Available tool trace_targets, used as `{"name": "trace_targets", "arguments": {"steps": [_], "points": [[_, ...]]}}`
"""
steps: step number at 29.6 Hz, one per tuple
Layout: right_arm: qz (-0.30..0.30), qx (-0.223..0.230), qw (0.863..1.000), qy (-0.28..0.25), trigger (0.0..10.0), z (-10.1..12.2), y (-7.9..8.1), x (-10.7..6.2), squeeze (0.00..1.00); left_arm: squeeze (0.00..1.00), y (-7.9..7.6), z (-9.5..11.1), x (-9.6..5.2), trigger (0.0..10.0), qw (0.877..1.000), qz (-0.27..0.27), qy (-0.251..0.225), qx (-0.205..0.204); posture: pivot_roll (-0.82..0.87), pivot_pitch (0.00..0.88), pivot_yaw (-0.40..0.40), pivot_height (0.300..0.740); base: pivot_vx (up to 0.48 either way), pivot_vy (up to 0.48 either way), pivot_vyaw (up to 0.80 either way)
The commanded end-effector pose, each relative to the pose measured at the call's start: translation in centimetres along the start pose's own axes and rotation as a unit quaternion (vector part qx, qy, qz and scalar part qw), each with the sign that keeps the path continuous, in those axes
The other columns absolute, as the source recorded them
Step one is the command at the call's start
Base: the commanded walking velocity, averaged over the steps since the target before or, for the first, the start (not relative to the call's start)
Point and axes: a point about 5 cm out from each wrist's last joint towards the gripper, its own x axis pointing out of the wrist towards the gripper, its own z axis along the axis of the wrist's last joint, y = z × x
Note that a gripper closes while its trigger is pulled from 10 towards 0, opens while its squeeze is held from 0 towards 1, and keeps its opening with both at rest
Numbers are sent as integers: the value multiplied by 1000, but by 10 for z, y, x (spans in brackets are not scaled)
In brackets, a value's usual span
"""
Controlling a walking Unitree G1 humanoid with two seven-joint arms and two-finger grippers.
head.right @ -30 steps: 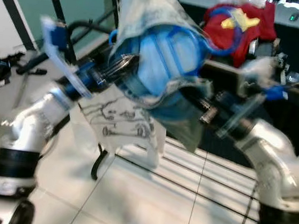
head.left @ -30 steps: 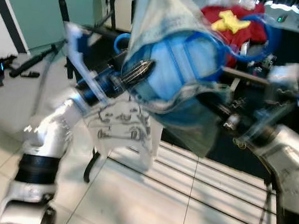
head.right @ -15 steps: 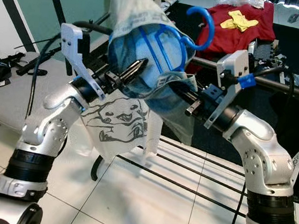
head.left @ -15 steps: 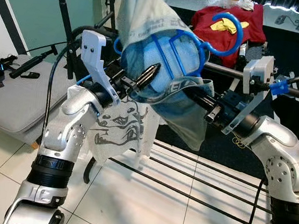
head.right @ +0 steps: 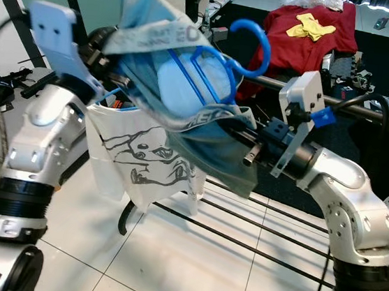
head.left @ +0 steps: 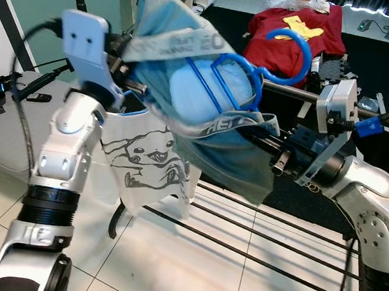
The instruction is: Hang hanger
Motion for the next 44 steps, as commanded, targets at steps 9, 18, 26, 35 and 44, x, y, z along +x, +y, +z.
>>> {"name": "trace_targets", "arguments": {"steps": [9, 18, 26, 35, 44], "points": [[171, -3, 973, 155, 0, -24, 47, -34, 0, 0, -1, 17, 15, 0, 1000, -9, -29, -1, -38, 127, 18, 740, 0, 0, 0], [140, -34, 988, 46, 0, 19, 37, -43, 0, 0, -5, 0, 11, 0, 999, -30, 5, 14, -43, 129, 21, 740, 0, 0, 0], [76, -76, 982, 153, 0, 12, 20, -64, 0, 0, 5, -4, 11, 0, 999, -31, 23, 37, -46, 130, 29, 740, 0, 0, 0], [36, -87, 946, 311, 0, -28, 9, -81, 0, 0, 18, 17, 21, 0, 1000, -15, -2, -5, -40, 130, 31, 740, 0, 0, 0], [-20, -148, 967, 208, 0, -1, -4, -62, 0, 0, -6, 5, 18, 0, 998, -57, 17, -19, -43, 133, 36, 740, 0, 0, 0]]}}
